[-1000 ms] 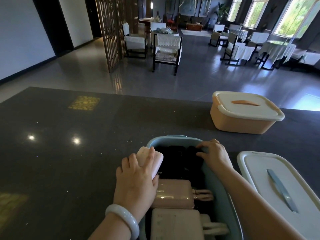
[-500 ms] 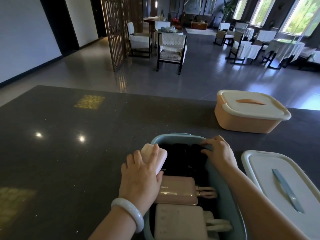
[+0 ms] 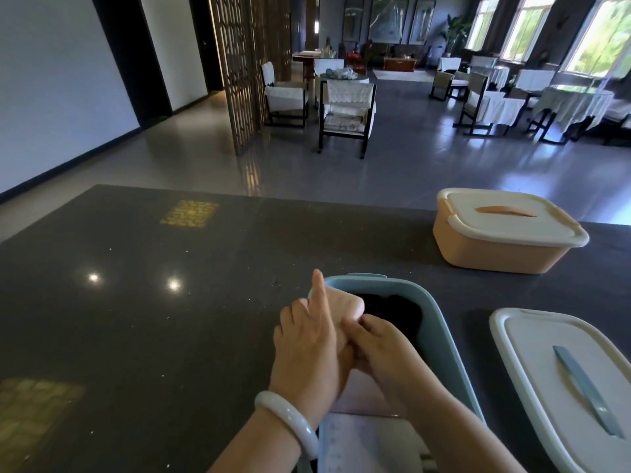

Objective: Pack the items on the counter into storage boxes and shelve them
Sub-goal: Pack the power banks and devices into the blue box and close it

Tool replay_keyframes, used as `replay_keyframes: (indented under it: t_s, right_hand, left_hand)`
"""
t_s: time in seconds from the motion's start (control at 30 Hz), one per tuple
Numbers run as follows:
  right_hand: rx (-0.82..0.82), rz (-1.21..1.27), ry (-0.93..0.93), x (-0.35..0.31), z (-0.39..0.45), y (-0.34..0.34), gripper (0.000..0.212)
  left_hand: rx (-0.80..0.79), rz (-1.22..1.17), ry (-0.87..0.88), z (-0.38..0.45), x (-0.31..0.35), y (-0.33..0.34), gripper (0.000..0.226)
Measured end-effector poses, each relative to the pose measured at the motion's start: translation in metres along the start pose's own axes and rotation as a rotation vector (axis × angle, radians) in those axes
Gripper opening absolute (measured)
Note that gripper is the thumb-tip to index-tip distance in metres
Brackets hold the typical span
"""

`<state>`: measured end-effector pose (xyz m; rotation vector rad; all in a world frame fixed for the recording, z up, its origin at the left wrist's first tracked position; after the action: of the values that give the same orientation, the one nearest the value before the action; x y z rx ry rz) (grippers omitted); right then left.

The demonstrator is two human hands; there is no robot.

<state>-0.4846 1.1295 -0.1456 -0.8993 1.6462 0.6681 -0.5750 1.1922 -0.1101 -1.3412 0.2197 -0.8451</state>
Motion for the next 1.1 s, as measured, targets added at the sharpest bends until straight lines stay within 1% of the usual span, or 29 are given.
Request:
replay_keyframes:
  t_s: [0.07, 0.1, 0.13, 0.2, 0.3, 0.37, 0.4, 0.47, 0.53, 0.57, 0.6, 0.63, 0.67, 0.7, 0.73, 0.8, 0.83, 0.9, 0.93, 0.97, 1.0, 1.07, 1.1]
  right_hand:
    - [0.042, 0.141, 0.054, 0.000, -0.002, -0.002, 0.022]
    - [0.046, 0.204, 0.079, -0.002, -0.002, -0.004, 0.022]
    - [0.037, 0.250, 0.101, -0.004, -0.003, -0.007, 0.024]
    - [0.017, 0.289, 0.125, -0.006, -0.003, -0.015, 0.030]
    - [-0.035, 0.304, 0.147, -0.009, -0.006, -0.021, 0.033]
    - [-0.081, 0.299, 0.162, -0.008, -0.008, -0.021, 0.032]
    - [-0.094, 0.275, 0.155, -0.008, -0.009, -0.022, 0.031]
    - [-0.071, 0.115, 0.093, -0.008, -0.009, -0.029, 0.025]
    - [-0.010, -0.182, -0.032, -0.019, -0.011, -0.035, 0.018]
    - [0.017, -0.339, -0.080, -0.023, -0.012, -0.036, 0.021]
    - [0.040, -0.504, -0.105, -0.025, -0.014, -0.036, 0.037]
    - [0.062, -0.649, -0.120, -0.027, -0.015, -0.034, 0.058]
    - [0.082, -0.758, -0.139, -0.029, -0.018, -0.031, 0.075]
    - [0.112, -0.827, -0.165, -0.032, -0.019, -0.029, 0.087]
    - [0.150, -0.855, -0.196, -0.036, -0.021, -0.028, 0.089]
    - [0.220, -0.831, -0.240, -0.046, -0.020, -0.036, 0.081]
    - [0.238, -0.834, -0.244, -0.049, -0.017, -0.041, 0.078]
    - [0.238, -0.912, -0.238, -0.050, -0.009, -0.054, 0.079]
    - [0.227, -0.950, -0.240, -0.050, -0.005, -0.060, 0.080]
    - [0.205, -0.975, -0.241, -0.048, -0.001, -0.066, 0.082]
    - [0.163, -0.994, -0.238, -0.046, 0.005, -0.070, 0.083]
    - [0.046, -1.029, -0.217, -0.037, 0.017, -0.072, 0.088]
    - [-0.019, -1.050, -0.201, -0.032, 0.023, -0.071, 0.090]
  left_hand:
    - [-0.116, -0.108, -0.024, 0.002, 0.003, 0.006, 0.124]
    - [-0.177, -0.220, -0.030, 0.004, 0.001, 0.008, 0.125]
    - [-0.218, -0.362, -0.038, 0.006, -0.003, 0.009, 0.121]
    - [-0.277, -0.656, -0.099, 0.010, -0.013, 0.007, 0.099]
    - [-0.395, -1.065, -0.300, 0.008, -0.021, 0.014, 0.054]
    - [-0.448, -1.204, -0.385, 0.005, -0.019, 0.017, 0.033]
    - [-0.451, -1.230, -0.400, 0.004, -0.018, 0.015, 0.027]
    - [-0.421, -1.261, -0.433, 0.002, -0.019, 0.013, 0.024]
    - [-0.359, -1.273, -0.474, 0.001, -0.019, 0.011, 0.025]
    - [-0.324, -1.273, -0.489, 0.001, -0.019, 0.009, 0.026]
    - [-0.291, -1.261, -0.491, 0.001, -0.019, 0.007, 0.026]
    - [-0.264, -1.235, -0.477, 0.002, -0.017, 0.004, 0.026]
    - [-0.244, -1.204, -0.456, 0.002, -0.015, 0.001, 0.027]
    - [-0.230, -1.177, -0.434, 0.002, -0.013, -0.002, 0.029]
    - [-0.225, -1.163, -0.408, 0.002, -0.011, -0.005, 0.031]
    - [-0.214, -1.151, -0.324, 0.002, -0.008, -0.008, 0.032]
    - [-0.185, -1.100, -0.264, 0.004, -0.009, -0.011, 0.032]
    - [-0.100, -0.806, -0.161, 0.009, -0.022, -0.014, 0.035]
    - [-0.093, -0.657, -0.139, 0.012, -0.029, -0.010, 0.042]
    - [-0.142, -0.564, -0.159, 0.013, -0.037, 0.000, 0.050]
    - [-0.237, -0.532, -0.211, 0.011, -0.045, 0.015, 0.055]
    - [-0.407, -0.607, -0.313, 0.003, -0.053, 0.046, 0.052]
    - [-0.439, -0.674, -0.336, -0.002, -0.052, 0.056, 0.048]
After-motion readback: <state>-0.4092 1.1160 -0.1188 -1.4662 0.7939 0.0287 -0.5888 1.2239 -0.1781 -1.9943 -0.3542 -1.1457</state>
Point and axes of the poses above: each hand's wrist, its own z-axis towards the middle knuckle, its own y-axis out of the palm, x = y × z, the point moved 8 cm from there along z, towards the middle knuckle, and after that the axes turned 2 degrees about z, right-handed, at the moved point
